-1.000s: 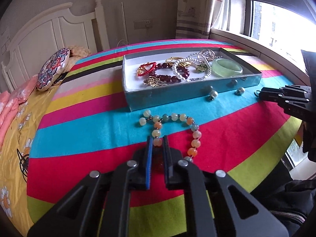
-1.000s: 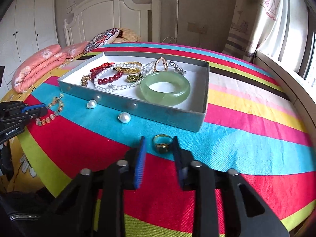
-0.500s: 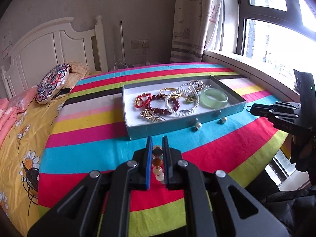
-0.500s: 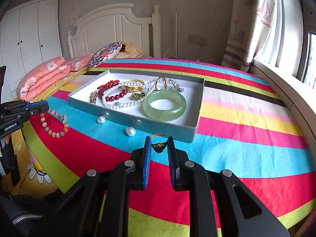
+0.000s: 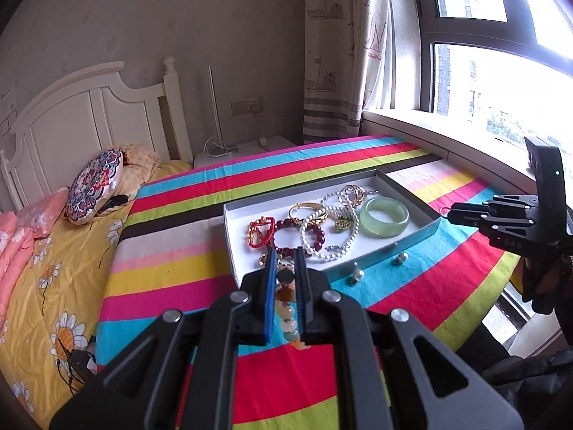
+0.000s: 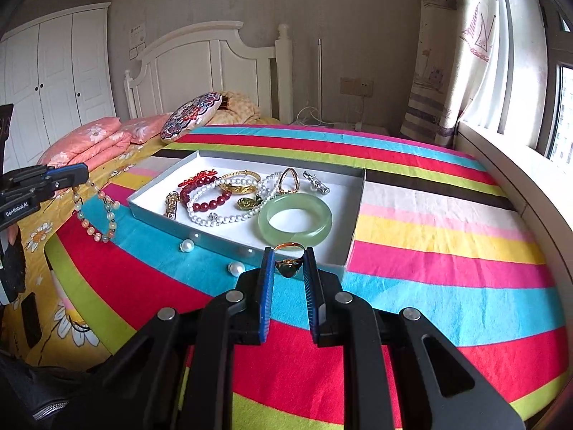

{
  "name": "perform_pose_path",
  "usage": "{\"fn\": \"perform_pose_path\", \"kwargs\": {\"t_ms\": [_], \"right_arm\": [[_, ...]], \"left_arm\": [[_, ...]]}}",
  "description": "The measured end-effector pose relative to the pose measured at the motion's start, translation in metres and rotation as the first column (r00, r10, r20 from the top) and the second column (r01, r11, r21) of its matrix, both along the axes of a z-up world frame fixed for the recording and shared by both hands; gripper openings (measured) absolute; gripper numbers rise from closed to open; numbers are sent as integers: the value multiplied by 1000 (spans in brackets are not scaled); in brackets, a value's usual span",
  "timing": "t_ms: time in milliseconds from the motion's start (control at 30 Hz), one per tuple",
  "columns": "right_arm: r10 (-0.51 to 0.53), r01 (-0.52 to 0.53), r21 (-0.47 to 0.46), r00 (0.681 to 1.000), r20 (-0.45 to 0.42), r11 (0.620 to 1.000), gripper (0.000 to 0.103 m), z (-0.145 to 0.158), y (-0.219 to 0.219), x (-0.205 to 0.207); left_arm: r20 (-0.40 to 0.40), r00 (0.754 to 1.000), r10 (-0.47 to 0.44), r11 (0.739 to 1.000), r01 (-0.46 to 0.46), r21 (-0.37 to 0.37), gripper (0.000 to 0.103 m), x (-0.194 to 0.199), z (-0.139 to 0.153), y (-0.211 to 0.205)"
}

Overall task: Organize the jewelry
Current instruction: 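Carry the agate bracelet with the left and gold ring with the right into the tray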

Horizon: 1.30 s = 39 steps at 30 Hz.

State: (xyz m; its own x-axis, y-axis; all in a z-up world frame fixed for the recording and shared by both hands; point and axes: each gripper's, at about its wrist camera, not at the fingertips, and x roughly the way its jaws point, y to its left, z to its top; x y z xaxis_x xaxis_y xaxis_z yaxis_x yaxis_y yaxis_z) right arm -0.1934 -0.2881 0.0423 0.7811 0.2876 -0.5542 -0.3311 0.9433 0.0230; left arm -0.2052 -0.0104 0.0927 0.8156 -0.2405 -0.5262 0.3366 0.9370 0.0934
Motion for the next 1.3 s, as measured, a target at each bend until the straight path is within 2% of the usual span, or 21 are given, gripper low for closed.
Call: {"fn": "perform_pose_path", "kwargs": {"t_ms": [300,533,700,1067,1200,1300], "right_arm": [[13,-13,-10,1000,-5,1000,17,8,1,46],[12,-13,-17,998,-56,1000,17,7,1,94],[9,-15,-59,996,-90,998,17,2,7,119],[-27,8,-160,992,-120,987,17,-19,19,149],[-37,16,-157,991,-132,988,18,-24,16,152],[-33,16,-113,989,-147,993,20,-22,9,153]], "left_arm": [[4,998,-69,998,69,9,9,44,17,-27],[-46,991,-123,992,123,-16,9,84,11,-57],[-78,987,-142,990,141,-21,9,107,4,-71],[-134,981,-142,990,140,-29,9,132,-18,-87],[-174,977,-121,993,120,-18,9,144,-34,-86],[-203,975,-86,996,83,-23,10,152,-44,-78]]}}
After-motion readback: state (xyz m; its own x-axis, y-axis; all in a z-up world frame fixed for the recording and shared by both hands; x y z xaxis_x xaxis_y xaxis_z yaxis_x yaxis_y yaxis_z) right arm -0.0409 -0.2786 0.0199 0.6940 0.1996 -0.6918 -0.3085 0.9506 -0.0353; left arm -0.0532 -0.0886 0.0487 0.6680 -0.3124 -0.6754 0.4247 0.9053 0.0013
